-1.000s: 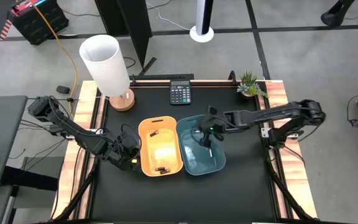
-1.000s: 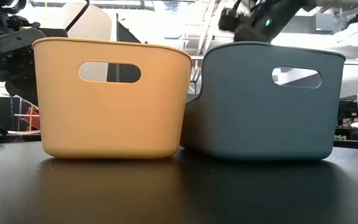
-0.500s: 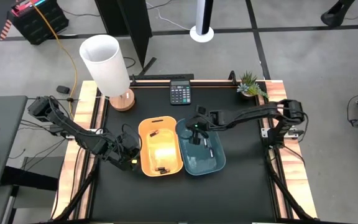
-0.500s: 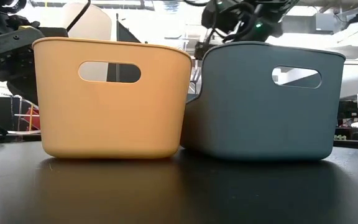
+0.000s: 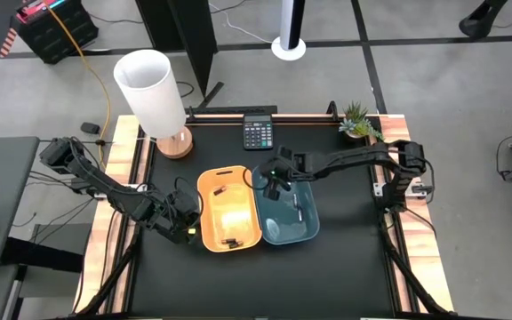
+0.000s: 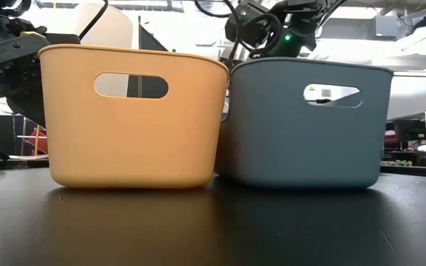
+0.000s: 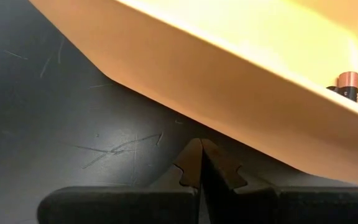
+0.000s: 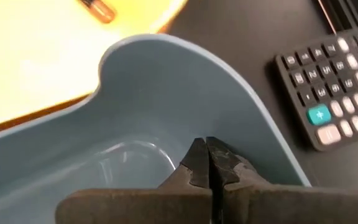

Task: Sort batteries
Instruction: Adjust the yellow and blue bins

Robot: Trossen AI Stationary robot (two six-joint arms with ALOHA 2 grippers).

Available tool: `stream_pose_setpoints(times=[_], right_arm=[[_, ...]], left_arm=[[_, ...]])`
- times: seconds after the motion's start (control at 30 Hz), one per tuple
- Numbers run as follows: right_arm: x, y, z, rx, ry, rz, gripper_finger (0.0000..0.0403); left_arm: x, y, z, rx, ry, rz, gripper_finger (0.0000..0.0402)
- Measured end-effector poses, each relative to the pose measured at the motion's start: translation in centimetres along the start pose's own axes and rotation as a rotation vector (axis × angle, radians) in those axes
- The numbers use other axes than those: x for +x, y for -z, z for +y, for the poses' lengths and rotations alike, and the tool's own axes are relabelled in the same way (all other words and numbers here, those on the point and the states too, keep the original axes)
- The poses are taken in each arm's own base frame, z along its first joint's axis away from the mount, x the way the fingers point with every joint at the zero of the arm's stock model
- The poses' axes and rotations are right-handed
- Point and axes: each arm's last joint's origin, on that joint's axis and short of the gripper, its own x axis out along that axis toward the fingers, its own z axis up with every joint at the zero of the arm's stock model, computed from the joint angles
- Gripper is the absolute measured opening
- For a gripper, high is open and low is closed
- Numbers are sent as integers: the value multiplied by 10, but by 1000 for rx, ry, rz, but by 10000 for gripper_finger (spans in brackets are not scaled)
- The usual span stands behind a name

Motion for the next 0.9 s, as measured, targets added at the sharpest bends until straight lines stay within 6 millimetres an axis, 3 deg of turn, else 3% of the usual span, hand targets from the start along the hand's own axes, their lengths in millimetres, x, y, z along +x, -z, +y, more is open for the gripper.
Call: stream_pose_setpoints(times=[0.6, 0.9], right_arm=[[1, 0, -6, 55, 11, 5, 0], [-3, 5, 7, 42, -8, 47, 0]], left_arm=[[3, -4, 5, 50, -43, -9, 0], [9, -11, 16, 63, -119, 2, 0]])
